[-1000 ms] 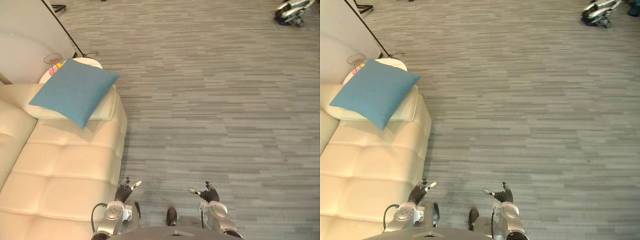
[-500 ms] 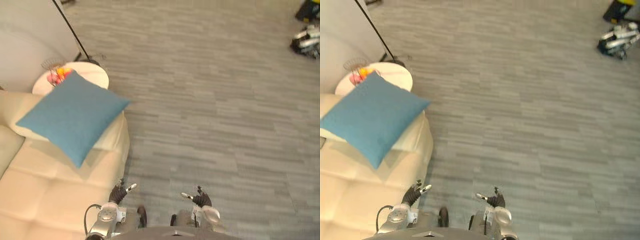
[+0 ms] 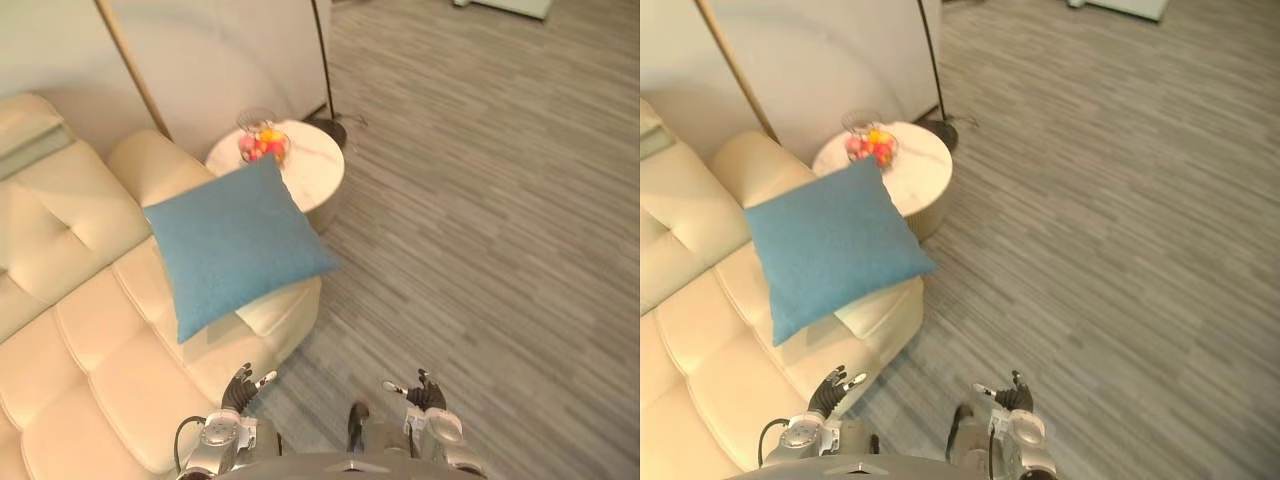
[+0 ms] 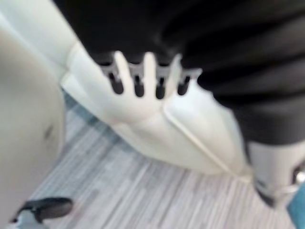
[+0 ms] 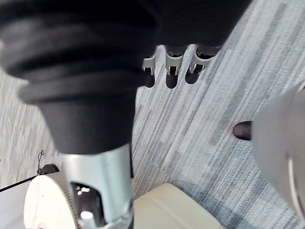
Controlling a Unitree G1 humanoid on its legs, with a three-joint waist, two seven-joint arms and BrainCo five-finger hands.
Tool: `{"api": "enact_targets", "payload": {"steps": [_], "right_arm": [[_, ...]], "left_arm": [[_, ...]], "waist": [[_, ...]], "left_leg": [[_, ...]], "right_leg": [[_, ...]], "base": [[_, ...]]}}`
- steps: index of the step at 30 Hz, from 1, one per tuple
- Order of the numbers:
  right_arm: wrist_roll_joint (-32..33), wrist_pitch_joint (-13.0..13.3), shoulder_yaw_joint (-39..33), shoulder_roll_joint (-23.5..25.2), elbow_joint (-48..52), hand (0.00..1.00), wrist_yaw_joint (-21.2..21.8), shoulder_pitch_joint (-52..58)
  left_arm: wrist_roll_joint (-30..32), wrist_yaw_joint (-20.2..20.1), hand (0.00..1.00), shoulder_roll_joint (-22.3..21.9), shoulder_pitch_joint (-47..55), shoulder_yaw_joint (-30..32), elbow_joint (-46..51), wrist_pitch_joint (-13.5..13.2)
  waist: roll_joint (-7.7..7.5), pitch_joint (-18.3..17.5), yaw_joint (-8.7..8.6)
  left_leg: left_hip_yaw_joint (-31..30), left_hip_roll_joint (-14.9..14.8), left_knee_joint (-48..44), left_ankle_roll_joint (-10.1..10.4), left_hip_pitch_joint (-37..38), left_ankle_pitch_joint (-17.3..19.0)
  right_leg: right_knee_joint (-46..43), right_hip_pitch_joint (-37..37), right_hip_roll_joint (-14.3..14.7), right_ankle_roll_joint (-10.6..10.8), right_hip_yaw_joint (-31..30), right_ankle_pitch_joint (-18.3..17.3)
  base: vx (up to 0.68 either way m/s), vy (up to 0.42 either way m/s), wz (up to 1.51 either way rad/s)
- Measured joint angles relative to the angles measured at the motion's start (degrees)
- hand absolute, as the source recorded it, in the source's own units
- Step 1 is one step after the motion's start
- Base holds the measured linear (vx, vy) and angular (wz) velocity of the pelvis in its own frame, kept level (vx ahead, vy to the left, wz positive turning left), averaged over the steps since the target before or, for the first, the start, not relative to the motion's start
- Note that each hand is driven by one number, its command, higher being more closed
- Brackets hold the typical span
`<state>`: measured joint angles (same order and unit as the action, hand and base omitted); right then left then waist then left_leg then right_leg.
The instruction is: Pick up cushions and gather them together orderly.
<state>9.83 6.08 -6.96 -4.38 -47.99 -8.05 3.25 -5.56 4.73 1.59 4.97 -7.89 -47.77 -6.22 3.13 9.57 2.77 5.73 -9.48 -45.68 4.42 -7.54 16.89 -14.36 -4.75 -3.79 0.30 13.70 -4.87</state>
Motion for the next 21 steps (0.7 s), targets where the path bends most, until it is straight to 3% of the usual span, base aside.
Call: {"api": "enact_targets", "payload": {"steps": [4,6,7,10,12,14,16,17,19,20,21], "right_arm": [[0.0,0.0,-0.3,-0.1,0.6,0.0,0.0,-0.1],[0.0,0.0,-0.7,-0.2,0.7,0.0,-0.1,0.5],[0.0,-0.1,-1.0,-0.2,0.6,0.0,-0.1,0.6],[0.0,-0.1,-1.1,3.0,0.9,0.0,-0.1,0.1],[0.0,-0.1,-1.1,3.3,0.9,0.0,-0.1,0.3],[-0.1,-0.1,-1.2,3.0,0.9,0.0,-0.1,0.3],[-0.1,-0.1,-1.0,3.7,0.9,0.0,0.0,0.5],[-0.1,-0.1,-1.0,4.1,0.9,0.0,0.0,0.6],[-0.1,-0.1,-0.8,4.1,1.2,0.0,0.0,1.2],[0.0,0.0,-0.9,3.9,1.2,0.0,0.0,1.5],[0.0,0.0,-1.1,3.7,1.2,0.0,-0.1,2.1]], "left_arm": [[-0.1,-0.1,0.0,-0.2,-0.1,0.0,1.5,-0.2],[0.0,-0.1,0.0,-0.6,-0.4,0.0,1.6,-0.2],[0.0,-0.1,0.0,-0.4,-0.4,0.0,1.4,-0.2],[0.0,-0.1,0.0,1.6,-0.3,1.5,1.1,-0.2],[0.0,-0.1,0.0,1.9,-0.1,1.6,0.9,-0.1],[0.0,-0.1,0.0,1.9,-0.1,1.6,0.7,-0.1],[0.0,-0.1,0.0,1.9,0.0,1.5,-0.5,0.0],[0.1,-0.1,0.0,2.2,0.1,1.5,-0.5,0.0],[0.1,0.1,0.0,3.6,0.3,1.7,-0.6,0.1],[0.1,0.1,0.0,3.6,0.3,1.7,-0.6,0.1],[0.0,0.4,0.0,3.7,0.3,1.6,-0.7,0.0]], "waist": [[-0.1,0.0,-0.1],[0.42,-0.1,-0.07],[0.57,-0.2,0.0],[-3.19,0.2,0.42],[-3.85,0.1,0.37],[-3.6,-0.1,-0.15],[-3.3,-0.1,-1.22],[-3.51,-0.1,-1.44],[-4.46,-0.1,-2.23],[-4.53,-0.2,-2.43],[-5.27,-0.6,-2.84]], "left_leg": [[8.5,-0.1,9.8,-0.3,-3.6,-0.4],[15.3,-0.3,23.5,-1.3,-3.5,-8.5],[16.1,-0.1,24.5,-3.2,-3.3,-8.6],[14.7,3.6,28.5,-4.1,-1.2,-9.6],[13.6,5.5,30.0,-4.4,0.5,-9.7],[11.5,7.3,32.6,-5.3,1.9,-9.3],[8.5,8.2,34.0,-5.9,3.0,-9.0],[7.7,8.2,34.0,-5.9,3.2,-9.0],[3.5,8.8,35.0,-5.6,4.4,-9.9],[2.5,8.8,35.0,-5.4,4.4,-10.0],[0.5,9.4,35.1,-4.6,3.6,-10.5]], "right_leg": [[5.8,3.8,-0.9,0.5,4.9,1.0],[7.6,5.1,-1.1,1.6,8.8,1.1],[7.7,5.3,-1.0,2.0,9.1,1.0],[9.8,7.6,-2.6,3.0,10.6,1.3],[8.2,8.8,-4.1,4.3,11.3,0.2],[-0.1,6.8,-7.0,5.4,12.3,-2.9],[-19.3,-1.5,-10.6,5.5,8.1,-3.8],[-21.2,-2.2,-10.5,5.7,6.4,-4.7],[-18.1,-3.4,-6.9,5.0,-1.0,-9.5],[-15.7,-3.4,-5.8,5.0,-2.3,-9.8],[-7.6,-3.2,-3.9,4.2,-6.4,-8.3]], "base": [[0.15,-0.068,0.64],[0.19,0.064,0.85],[0.19,0.115,0.47],[0.15,0.092,0.37],[0.13,0.081,0.48],[0.06,0.071,0.51],[0.02,0.047,0.62],[0.05,-0.029,0.78],[0.1,-0.127,0.9],[0.12,-0.176,1.06],[0.09,-0.163,1.01]]}}
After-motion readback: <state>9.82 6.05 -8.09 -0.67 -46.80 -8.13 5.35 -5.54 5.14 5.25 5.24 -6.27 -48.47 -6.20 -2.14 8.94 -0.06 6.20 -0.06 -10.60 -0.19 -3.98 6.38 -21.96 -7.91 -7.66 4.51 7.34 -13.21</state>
